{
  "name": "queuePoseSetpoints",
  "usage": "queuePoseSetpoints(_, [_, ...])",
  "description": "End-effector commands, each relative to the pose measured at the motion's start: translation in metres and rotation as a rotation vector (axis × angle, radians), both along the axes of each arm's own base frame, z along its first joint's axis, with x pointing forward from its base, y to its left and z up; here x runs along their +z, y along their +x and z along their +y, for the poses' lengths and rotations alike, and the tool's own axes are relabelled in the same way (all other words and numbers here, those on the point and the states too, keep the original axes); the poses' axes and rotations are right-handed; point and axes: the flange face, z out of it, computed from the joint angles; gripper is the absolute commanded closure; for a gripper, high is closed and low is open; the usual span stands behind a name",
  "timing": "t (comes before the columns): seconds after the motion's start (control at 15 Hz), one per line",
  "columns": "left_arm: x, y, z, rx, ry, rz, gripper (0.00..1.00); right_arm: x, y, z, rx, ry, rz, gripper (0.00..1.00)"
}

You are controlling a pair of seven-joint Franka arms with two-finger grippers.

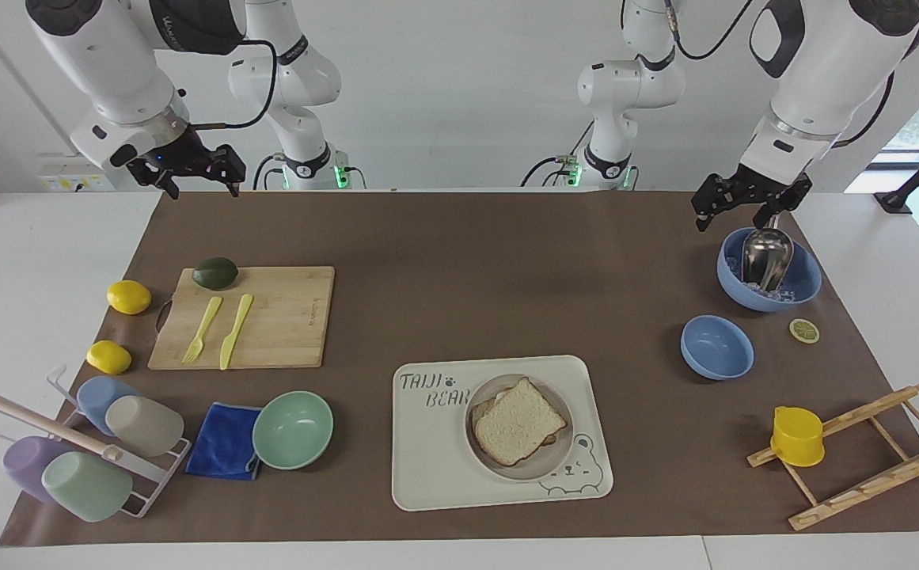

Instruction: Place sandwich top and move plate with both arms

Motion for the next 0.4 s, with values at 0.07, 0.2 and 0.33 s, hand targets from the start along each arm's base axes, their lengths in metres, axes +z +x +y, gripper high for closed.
queuePoseSetpoints(0.07, [0.0045,0.0001,0.0027,0.009,-0.031,-0.020,0.00,0.0017,-0.0028,0.0012,-0.009,0.025,-0.004,0.00])
queuePoseSetpoints(0.2, [0.0051,0.0000,0.0027,0.009,-0.031,-0.020,0.00,0.0017,-0.0028,0.0012,-0.009,0.025,-0.004,0.00])
queuePoseSetpoints(0.33, [0.0079,-0.0014,0.0059,0.015,-0.032,-0.022,0.00,0.0017,-0.0028,0.0012,-0.009,0.025,-0.004,0.00])
